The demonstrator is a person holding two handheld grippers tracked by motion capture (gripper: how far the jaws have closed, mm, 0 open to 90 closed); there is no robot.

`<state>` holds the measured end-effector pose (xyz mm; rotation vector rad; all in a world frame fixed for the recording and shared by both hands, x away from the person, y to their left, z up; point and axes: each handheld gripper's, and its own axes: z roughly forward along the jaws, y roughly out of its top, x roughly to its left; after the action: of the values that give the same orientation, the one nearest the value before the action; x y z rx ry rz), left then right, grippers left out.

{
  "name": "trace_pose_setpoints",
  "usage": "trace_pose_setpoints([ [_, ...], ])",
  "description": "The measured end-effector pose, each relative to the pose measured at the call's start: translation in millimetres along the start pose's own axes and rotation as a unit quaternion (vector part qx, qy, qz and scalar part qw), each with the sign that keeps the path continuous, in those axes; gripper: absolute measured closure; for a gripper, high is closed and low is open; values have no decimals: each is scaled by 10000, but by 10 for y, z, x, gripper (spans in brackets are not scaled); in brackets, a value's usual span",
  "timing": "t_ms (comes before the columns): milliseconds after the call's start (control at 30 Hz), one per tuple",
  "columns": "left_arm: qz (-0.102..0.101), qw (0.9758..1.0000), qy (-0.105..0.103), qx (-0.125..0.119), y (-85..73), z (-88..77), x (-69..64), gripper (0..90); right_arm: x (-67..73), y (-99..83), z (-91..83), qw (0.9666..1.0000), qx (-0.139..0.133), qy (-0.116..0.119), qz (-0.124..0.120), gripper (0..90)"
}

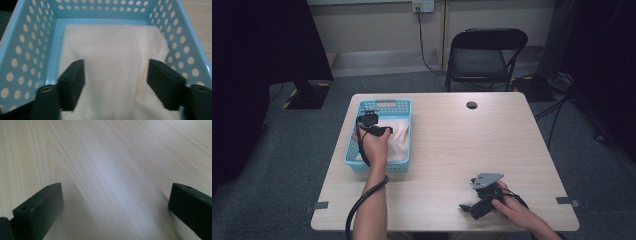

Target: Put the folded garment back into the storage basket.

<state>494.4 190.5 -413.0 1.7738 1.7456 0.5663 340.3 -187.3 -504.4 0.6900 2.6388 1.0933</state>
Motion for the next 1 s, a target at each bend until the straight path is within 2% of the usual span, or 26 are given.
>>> trace_pose_setpoints([
  [33,-27,9999,-136,-29,13,-19,9,264,0,0,0,10000,-1,-1,-2,0],
  [67,40,9998,-212,-50,25,-33,14,224,0,0,0,10000,-1,0,-1,0],
  [100,110,9997,-204,-4,33,-49,17,179,1,0,0,10000,1,2,4,0],
  [233,41,9988,-449,-171,56,-129,47,85,0,0,0,10000,-1,-1,-3,0],
  [300,213,9981,-559,-133,51,-156,54,45,0,0,0,10000,-1,-1,-1,0],
  [400,281,9972,-671,-181,43,-197,48,49,1,0,0,10000,4,2,6,0],
  [500,394,9967,-703,-69,40,-228,32,49,1,0,0,10000,5,2,6,0],
  [667,533,9948,-845,-190,33,-317,6,51,1,0,0,10000,6,3,8,0],
  [767,629,9936,-926,-172,22,-359,-15,51,1,0,0,10000,6,2,7,0],
  [1000,704,9911,-1104,-222,-14,-417,-36,51,1,0,-1,10000,6,4,6,0],
])
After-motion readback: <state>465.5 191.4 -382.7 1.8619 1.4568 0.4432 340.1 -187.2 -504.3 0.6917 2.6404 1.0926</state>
